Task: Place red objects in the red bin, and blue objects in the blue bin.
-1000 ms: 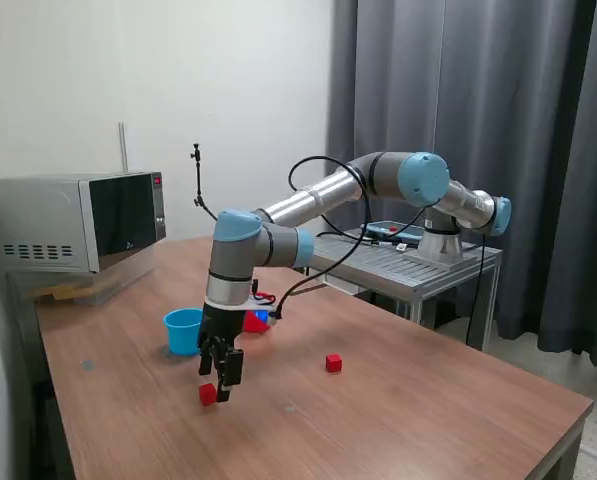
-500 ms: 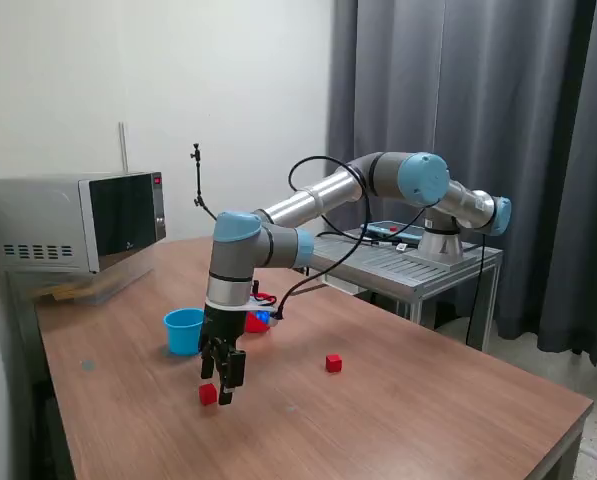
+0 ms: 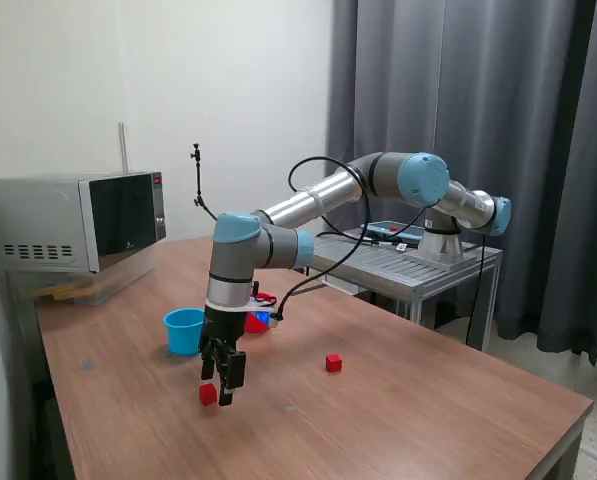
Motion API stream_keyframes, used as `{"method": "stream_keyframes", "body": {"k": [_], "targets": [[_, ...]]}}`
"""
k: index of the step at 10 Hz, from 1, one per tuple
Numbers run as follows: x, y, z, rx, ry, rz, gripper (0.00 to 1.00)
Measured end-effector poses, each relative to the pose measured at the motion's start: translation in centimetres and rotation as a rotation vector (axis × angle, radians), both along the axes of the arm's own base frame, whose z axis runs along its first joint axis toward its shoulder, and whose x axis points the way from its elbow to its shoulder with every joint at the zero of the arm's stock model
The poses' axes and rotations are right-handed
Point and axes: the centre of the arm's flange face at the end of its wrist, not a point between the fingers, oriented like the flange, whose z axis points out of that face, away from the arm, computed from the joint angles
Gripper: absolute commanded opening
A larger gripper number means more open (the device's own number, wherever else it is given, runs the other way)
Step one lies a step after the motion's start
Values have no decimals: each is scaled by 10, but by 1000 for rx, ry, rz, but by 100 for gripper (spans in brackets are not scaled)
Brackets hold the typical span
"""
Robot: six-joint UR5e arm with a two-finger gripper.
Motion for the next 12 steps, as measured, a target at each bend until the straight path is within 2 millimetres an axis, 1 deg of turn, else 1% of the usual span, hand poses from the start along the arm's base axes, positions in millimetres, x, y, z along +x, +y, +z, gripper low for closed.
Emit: {"method": "stream_keyframes", "body": {"k": [4, 5, 12], "targets": [[0, 1, 0, 3, 0, -2, 100], [0, 1, 0, 3, 0, -2, 0], [0, 0, 0, 2, 0, -1, 0]]}}
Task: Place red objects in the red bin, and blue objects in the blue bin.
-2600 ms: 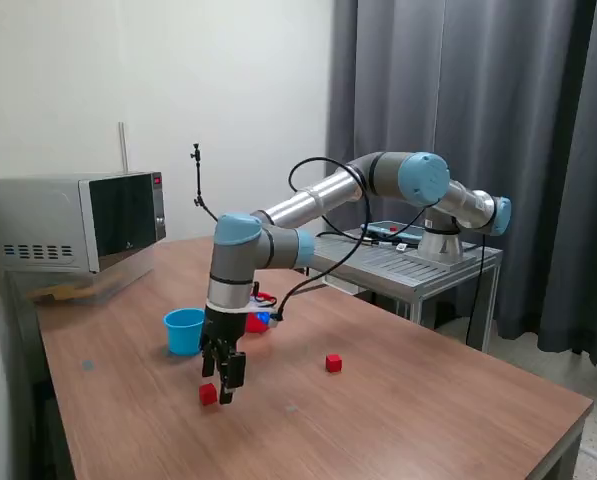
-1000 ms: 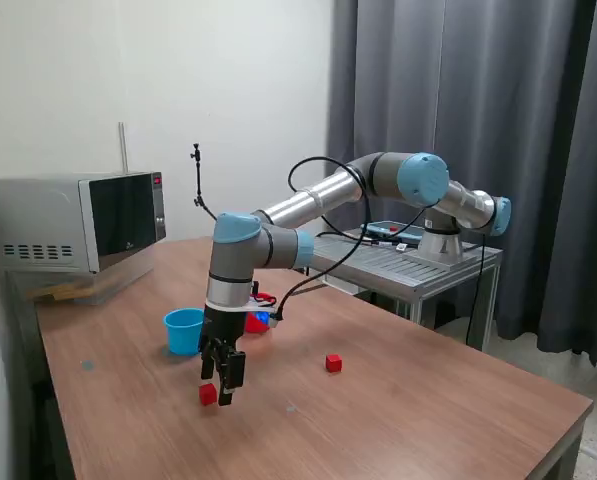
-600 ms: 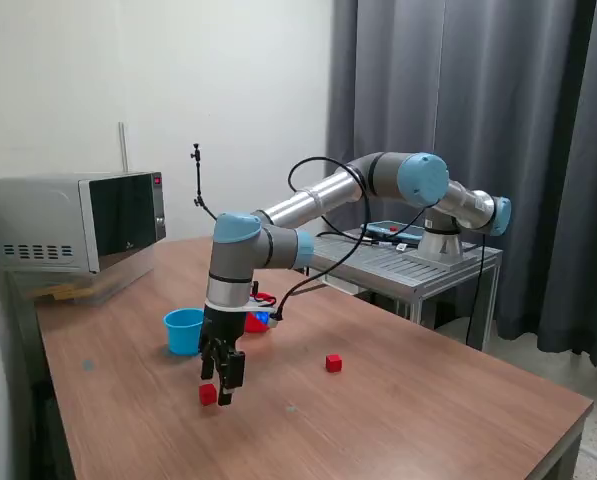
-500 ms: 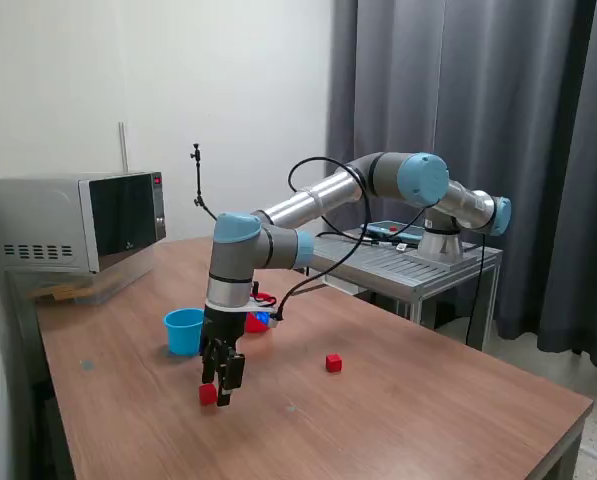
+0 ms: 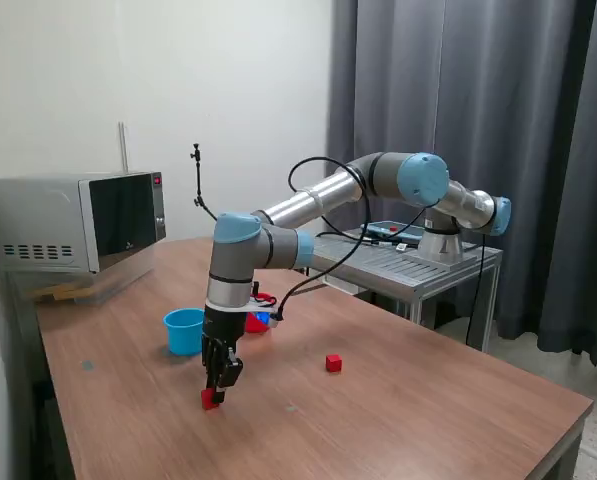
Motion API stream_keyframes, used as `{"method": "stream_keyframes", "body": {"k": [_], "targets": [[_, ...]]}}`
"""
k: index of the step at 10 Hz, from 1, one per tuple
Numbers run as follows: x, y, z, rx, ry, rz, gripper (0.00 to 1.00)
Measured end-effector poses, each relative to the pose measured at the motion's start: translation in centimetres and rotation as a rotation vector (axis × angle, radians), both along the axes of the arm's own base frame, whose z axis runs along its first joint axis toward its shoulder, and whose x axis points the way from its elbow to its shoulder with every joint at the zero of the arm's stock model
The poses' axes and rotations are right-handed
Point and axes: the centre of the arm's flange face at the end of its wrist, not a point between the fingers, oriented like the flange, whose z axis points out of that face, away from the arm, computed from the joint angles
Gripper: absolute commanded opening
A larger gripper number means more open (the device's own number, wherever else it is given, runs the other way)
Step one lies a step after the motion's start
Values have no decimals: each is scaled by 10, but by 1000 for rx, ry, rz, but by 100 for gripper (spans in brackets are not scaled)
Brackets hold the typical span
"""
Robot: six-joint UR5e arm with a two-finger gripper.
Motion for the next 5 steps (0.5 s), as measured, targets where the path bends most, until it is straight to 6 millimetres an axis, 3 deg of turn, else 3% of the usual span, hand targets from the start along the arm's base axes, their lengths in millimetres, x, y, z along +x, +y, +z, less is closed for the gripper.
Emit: {"method": "stream_keyframes", "body": {"k": [3, 5], "targets": [[0, 0, 2, 2, 4, 0, 0], [-3, 0, 14, 4, 31, 0, 0]]}}
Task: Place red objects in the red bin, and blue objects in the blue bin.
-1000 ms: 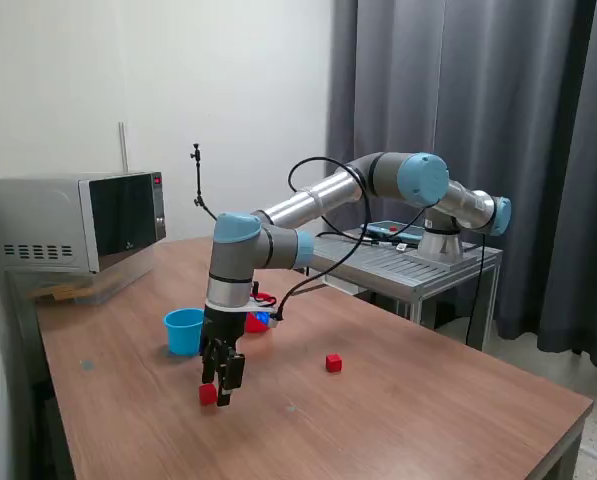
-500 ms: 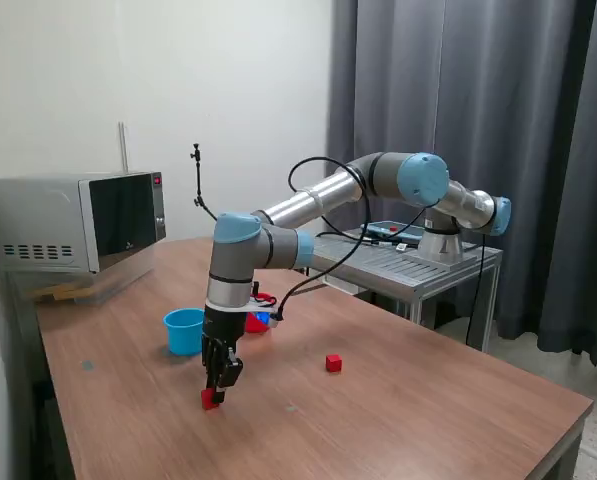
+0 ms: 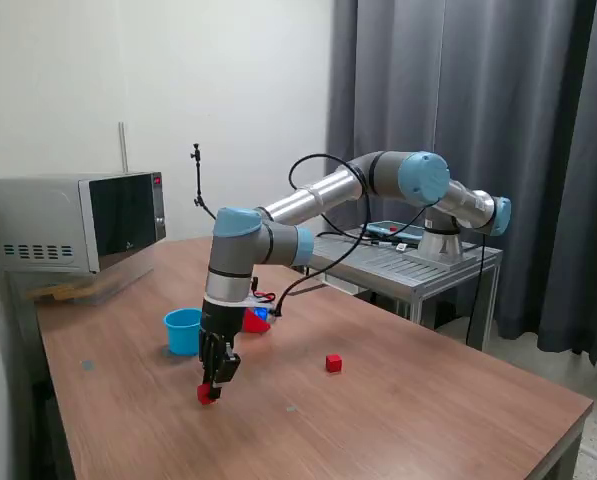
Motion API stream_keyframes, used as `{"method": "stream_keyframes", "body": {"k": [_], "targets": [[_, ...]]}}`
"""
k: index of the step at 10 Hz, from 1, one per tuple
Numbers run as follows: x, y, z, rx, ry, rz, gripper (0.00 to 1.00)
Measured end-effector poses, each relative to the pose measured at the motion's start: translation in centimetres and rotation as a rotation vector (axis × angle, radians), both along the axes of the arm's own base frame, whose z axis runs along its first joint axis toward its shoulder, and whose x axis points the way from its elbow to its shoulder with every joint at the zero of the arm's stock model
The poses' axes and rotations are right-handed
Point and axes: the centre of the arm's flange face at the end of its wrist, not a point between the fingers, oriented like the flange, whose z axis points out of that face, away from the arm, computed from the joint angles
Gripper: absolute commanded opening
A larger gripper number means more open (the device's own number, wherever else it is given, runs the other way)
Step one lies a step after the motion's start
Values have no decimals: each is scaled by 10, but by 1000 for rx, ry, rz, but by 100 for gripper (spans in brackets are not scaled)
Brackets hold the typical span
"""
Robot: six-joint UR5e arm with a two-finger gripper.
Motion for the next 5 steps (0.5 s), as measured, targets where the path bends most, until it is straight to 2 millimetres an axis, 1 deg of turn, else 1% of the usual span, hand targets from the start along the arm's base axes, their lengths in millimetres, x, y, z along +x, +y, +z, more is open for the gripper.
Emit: {"method": "stream_keyframes", "body": {"k": [1, 3, 4, 5], "targets": [[-1, 1, 14, 5, 20, -1, 0], [3, 2, 56, 29, 56, -10, 0], [11, 4, 73, 49, 54, -20, 0], [22, 7, 82, 73, 36, -33, 0]]}}
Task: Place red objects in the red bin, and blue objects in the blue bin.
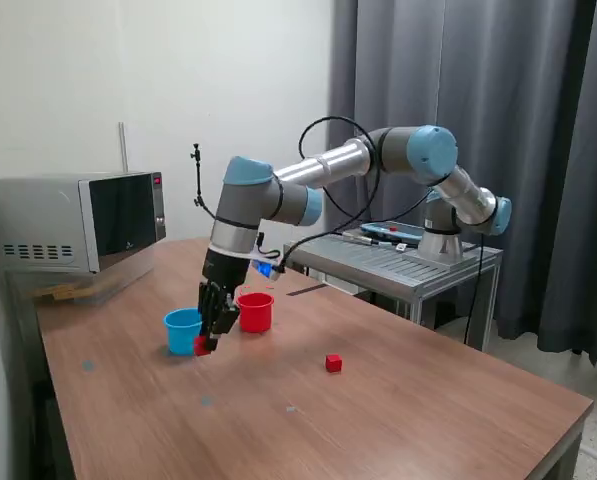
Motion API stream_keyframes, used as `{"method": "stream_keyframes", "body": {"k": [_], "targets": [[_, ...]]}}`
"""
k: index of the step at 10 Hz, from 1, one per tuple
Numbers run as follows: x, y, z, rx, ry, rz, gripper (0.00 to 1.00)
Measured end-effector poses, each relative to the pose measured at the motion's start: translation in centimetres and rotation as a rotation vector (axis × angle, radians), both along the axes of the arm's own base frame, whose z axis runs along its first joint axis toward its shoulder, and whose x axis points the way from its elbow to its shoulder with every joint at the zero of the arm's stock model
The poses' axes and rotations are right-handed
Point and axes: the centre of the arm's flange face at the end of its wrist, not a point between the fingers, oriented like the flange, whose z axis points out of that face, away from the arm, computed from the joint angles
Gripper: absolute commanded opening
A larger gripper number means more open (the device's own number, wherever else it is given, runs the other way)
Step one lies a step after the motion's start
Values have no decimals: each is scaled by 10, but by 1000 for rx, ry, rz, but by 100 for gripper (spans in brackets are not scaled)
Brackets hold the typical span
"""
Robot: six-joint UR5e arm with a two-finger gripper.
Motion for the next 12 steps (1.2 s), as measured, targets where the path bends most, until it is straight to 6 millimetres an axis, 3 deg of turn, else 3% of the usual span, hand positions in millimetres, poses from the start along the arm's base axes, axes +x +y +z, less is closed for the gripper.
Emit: {"method": "stream_keyframes", "body": {"k": [4, 6, 9, 12], "targets": [[50, 17, 37, 30, -53, -142, 0], [85, 43, 58, 39, -86, -233, 0], [135, 81, 47, 30, -174, -349, 0], [167, 100, 24, 17, -243, -428, 0]]}}
